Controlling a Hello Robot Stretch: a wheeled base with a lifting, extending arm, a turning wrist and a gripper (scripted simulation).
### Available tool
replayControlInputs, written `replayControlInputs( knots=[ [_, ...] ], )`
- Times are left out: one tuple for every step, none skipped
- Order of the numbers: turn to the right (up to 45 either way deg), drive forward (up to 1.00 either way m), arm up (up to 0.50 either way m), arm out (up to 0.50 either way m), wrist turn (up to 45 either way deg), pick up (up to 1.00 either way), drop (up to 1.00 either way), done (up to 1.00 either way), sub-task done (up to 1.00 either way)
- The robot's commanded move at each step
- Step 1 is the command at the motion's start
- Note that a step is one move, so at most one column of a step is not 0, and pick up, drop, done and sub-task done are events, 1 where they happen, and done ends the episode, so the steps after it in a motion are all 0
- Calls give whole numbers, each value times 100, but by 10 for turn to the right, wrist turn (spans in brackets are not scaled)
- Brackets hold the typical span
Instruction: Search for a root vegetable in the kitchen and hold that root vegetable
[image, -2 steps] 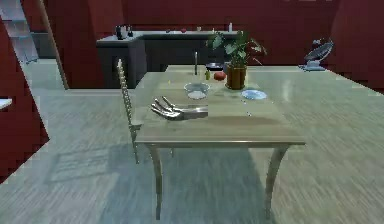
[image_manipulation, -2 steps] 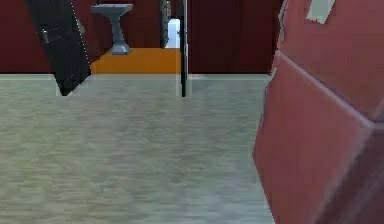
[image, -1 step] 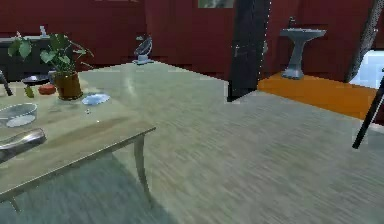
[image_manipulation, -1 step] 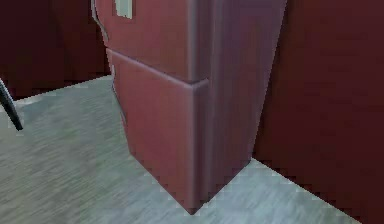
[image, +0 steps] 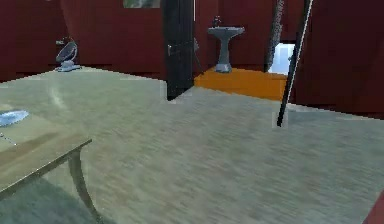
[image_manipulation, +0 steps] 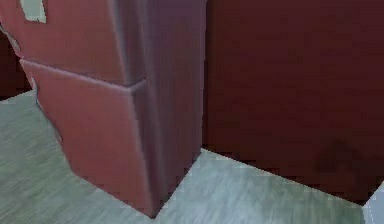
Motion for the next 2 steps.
replayControlInputs(
  knots=[
    [0, 100, 0, 0, 0, 0, 0, 0, 0],
    [300, 0, 0, 0, 0, 0, 0, 0, 0]
  ],
)
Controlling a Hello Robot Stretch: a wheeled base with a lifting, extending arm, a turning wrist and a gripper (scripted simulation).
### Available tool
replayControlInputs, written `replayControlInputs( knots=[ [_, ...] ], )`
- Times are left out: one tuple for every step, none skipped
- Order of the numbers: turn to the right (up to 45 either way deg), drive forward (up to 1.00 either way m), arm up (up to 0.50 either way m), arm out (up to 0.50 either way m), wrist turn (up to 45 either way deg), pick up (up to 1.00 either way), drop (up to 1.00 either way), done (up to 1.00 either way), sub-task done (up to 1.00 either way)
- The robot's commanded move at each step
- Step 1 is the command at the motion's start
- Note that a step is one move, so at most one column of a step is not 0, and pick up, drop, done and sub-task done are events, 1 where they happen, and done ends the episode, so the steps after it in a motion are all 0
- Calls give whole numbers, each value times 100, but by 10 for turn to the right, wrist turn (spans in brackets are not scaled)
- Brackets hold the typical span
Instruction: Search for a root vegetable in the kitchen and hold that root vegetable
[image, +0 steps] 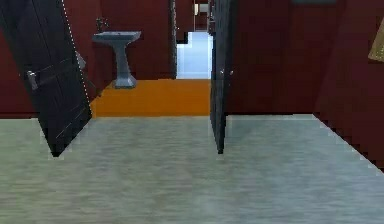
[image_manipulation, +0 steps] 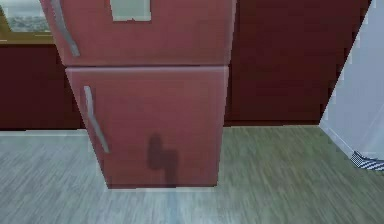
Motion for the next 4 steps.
replayControlInputs(
  knots=[
    [0, 30, 0, 0, 0, 0, 0, 0, 0],
    [-450, 0, 0, 0, 0, 0, 0, 0, 0],
    [-420, 0, 0, 0, 0, 0, 0, 0, 0],
    [0, 100, 0, 0, 0, 0, 0, 0, 0]
  ],
)
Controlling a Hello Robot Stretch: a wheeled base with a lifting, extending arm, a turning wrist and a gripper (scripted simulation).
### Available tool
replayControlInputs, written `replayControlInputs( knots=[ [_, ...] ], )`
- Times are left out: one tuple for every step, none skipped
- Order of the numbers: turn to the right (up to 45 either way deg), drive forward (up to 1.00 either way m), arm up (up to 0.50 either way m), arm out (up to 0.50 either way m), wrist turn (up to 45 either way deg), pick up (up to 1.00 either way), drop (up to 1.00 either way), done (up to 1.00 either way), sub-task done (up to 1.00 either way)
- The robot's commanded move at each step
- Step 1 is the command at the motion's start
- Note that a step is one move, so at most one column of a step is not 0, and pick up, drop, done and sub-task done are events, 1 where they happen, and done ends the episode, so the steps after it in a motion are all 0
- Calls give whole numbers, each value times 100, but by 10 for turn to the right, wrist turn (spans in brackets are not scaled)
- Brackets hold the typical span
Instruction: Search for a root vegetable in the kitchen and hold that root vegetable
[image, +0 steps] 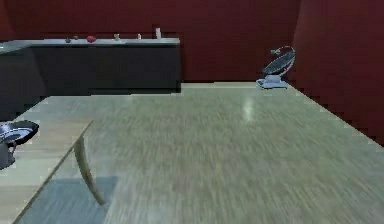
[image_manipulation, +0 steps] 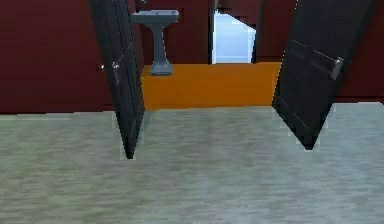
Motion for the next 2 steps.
replayControlInputs(
  knots=[
    [-30, 0, 0, 0, 0, 0, 0, 0, 0],
    [0, 100, 0, 0, 0, 0, 0, 0, 0]
  ],
)
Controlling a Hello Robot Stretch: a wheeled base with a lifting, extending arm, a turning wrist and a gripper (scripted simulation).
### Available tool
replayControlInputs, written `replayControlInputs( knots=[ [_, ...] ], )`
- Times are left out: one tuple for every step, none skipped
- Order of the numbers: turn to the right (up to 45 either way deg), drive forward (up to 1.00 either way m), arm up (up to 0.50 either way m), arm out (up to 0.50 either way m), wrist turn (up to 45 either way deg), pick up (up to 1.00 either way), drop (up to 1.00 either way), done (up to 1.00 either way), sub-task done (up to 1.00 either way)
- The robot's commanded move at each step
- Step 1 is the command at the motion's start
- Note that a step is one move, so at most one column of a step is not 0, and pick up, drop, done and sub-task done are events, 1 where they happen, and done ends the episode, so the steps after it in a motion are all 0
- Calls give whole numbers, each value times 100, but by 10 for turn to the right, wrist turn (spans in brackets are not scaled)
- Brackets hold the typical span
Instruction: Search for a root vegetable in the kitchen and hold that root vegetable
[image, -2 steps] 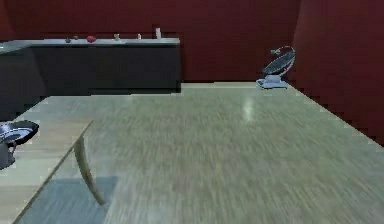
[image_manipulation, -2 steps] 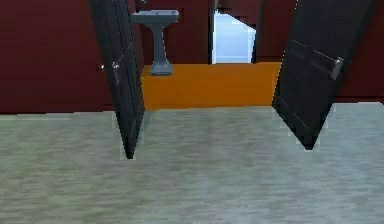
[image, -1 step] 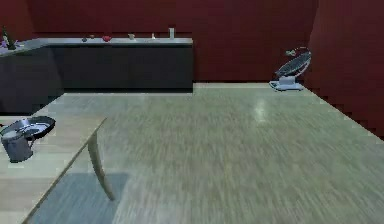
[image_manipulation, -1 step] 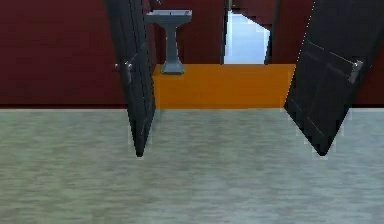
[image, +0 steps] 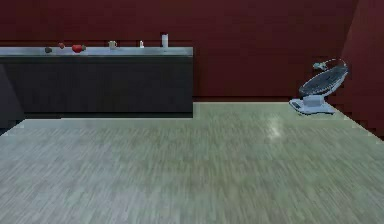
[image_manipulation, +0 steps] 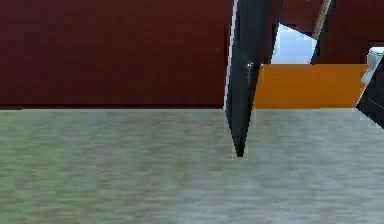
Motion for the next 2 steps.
replayControlInputs(
  knots=[
    [0, 55, 0, 0, 0, 0, 0, 0, 0],
    [-420, 0, 0, 0, 0, 0, 0, 0, 0]
  ],
)
